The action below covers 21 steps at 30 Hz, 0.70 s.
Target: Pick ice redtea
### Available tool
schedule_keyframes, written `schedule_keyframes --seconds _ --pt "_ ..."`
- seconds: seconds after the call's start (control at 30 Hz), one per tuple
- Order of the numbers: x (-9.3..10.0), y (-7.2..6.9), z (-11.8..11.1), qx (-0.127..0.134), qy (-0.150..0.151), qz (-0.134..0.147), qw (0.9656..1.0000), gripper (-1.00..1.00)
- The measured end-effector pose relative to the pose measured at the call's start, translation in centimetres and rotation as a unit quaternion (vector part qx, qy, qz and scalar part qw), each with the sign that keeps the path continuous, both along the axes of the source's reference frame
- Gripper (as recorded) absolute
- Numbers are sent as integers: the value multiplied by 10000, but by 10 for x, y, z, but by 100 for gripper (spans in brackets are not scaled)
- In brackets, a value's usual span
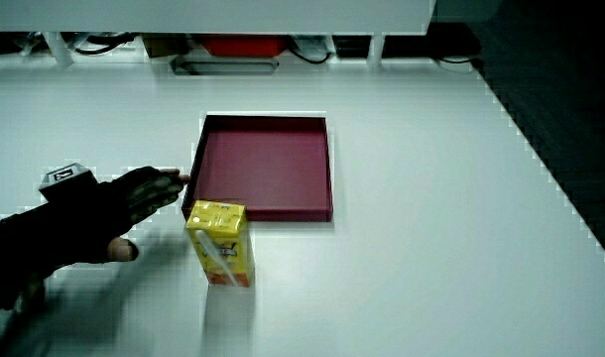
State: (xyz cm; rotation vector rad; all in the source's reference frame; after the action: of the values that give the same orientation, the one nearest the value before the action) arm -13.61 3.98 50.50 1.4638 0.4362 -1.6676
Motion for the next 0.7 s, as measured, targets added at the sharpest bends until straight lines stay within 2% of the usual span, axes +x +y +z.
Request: schedule_keyframes --seconds 0.2,0.23,0.37,0.5,0.67,0.7 --pt "13 1 0 125 89 -65 9999 0" --pt "15 1 1 163 42 -58 9998 0" --pt "27 1 -1 232 175 2 9996 0" --pt "36 2 0 166 133 100 9997 0" --pt "47 3 -3 284 302 40 9991 0" --pt "48 3 -1 302 259 24 9992 0"
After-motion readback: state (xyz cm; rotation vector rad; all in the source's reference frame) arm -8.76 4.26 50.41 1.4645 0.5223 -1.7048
